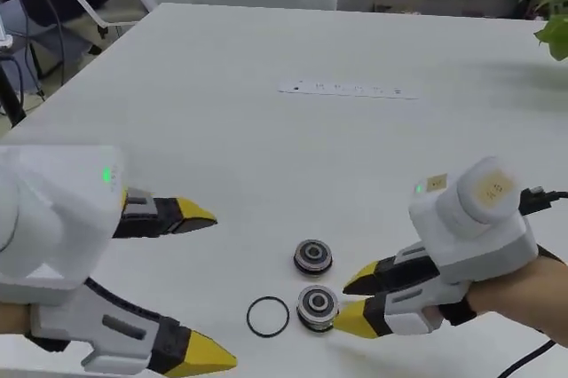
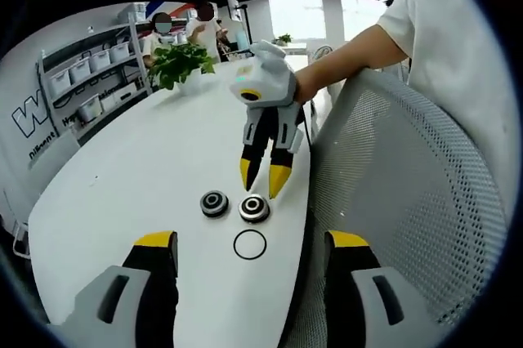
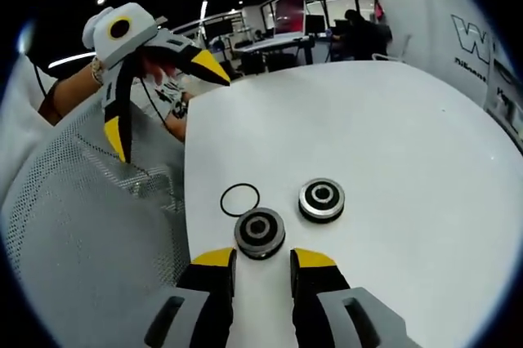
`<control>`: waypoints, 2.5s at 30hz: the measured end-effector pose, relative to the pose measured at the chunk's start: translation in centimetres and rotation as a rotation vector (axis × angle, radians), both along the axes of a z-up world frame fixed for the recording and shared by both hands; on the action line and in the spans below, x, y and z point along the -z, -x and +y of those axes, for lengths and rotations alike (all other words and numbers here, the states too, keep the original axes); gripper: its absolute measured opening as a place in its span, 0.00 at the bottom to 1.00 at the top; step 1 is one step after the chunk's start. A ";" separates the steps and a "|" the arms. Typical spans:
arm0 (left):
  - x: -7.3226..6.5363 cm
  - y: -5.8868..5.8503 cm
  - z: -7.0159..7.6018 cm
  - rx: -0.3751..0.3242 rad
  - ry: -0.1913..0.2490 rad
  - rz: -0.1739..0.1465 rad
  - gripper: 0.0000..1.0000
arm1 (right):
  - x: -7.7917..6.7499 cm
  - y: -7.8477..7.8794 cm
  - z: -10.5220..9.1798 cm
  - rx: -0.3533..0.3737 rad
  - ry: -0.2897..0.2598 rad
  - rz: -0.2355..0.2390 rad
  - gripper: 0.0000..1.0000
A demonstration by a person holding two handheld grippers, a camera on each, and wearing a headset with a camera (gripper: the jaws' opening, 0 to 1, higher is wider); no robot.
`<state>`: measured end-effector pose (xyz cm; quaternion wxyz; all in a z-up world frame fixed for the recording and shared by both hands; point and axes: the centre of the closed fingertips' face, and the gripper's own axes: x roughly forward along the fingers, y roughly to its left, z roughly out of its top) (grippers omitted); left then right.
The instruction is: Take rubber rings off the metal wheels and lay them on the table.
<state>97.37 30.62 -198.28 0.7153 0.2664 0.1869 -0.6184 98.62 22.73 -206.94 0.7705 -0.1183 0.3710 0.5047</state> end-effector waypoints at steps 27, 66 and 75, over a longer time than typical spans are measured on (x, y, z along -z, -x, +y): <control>4.2 -2.1 -7.8 0.117 0.044 -0.027 0.47 | 0.9 0.4 0.2 -0.043 0.042 -0.023 0.25; 7.8 -2.5 -7.4 0.024 0.081 0.123 0.14 | 1.1 -0.2 0.5 -0.046 0.049 -0.052 0.22; 7.7 -2.5 -7.5 0.040 0.083 0.097 0.13 | 1.1 -0.2 0.6 -0.052 0.046 -0.057 0.19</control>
